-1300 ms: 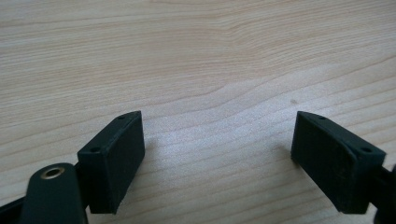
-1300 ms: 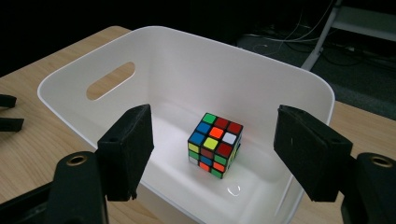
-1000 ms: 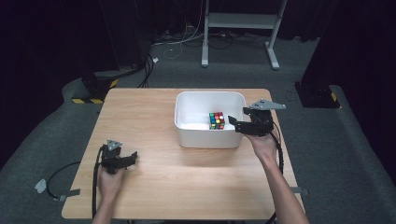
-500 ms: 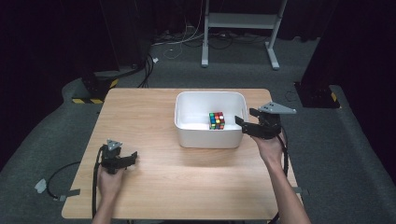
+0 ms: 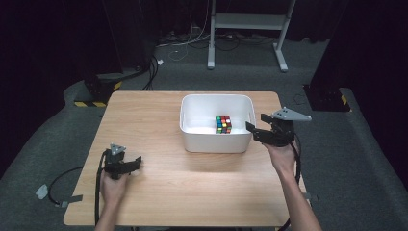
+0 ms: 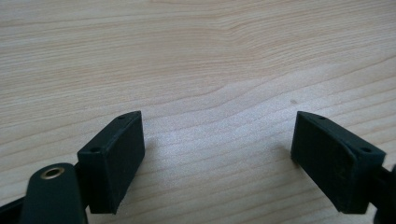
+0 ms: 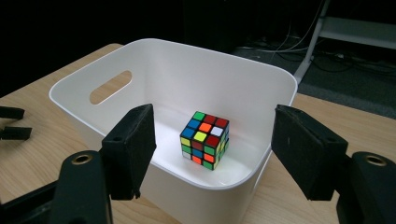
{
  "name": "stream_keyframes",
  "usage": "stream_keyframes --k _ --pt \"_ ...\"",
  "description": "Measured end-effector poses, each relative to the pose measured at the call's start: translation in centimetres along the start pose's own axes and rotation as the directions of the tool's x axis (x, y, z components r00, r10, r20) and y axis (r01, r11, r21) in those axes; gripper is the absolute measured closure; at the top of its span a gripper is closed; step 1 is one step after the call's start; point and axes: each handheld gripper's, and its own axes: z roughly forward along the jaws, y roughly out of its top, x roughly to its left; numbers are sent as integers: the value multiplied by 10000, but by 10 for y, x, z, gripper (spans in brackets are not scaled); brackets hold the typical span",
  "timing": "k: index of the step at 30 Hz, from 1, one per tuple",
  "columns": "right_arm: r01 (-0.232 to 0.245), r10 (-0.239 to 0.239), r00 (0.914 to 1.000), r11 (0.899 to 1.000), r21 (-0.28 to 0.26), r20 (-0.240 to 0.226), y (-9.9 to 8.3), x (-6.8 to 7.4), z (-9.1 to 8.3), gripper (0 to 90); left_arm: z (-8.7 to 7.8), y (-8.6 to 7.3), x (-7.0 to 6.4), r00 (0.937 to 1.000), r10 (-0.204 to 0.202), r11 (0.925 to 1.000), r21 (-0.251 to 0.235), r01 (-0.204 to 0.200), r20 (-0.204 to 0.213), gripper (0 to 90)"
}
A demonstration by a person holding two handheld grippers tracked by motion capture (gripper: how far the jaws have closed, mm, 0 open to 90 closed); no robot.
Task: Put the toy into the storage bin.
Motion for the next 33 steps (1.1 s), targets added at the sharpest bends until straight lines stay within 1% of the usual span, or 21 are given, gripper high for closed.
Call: stream_keyframes --k 3,9,10,14,22,30,33 --pt "-6 6 10000 9999 -102 7 -1 1 -5 305 0 0 0 10000 0 10000 -2 0 -1 176" --pt "-21 20 10000 9999 -101 -89 -1 3 -6 309 0 0 0 10000 -1 10000 2 1 0 176" --pt "44 -44 10000 9999 -112 -70 -1 5 -7 311 0 0 0 10000 4 10000 3 -4 -1 176" --pt "-30 29 10000 9998 -201 -91 -3 5 -10 313 0 0 0 10000 3 10000 1 -3 0 176" --pt "-21 20 10000 9994 -333 -48 -7 6 -21 318 0 0 0 10000 8 10000 4 -8 -7 176" --pt "-62 59 9999 9995 -302 -122 -11 7 -23 319 0 0 0 10000 34 10000 22 -34 -16 176" --pt "-10 5 9999 9992 -401 -130 -13 9 -27 319 0 0 0 10000 4 10000 0 -4 -12 176"
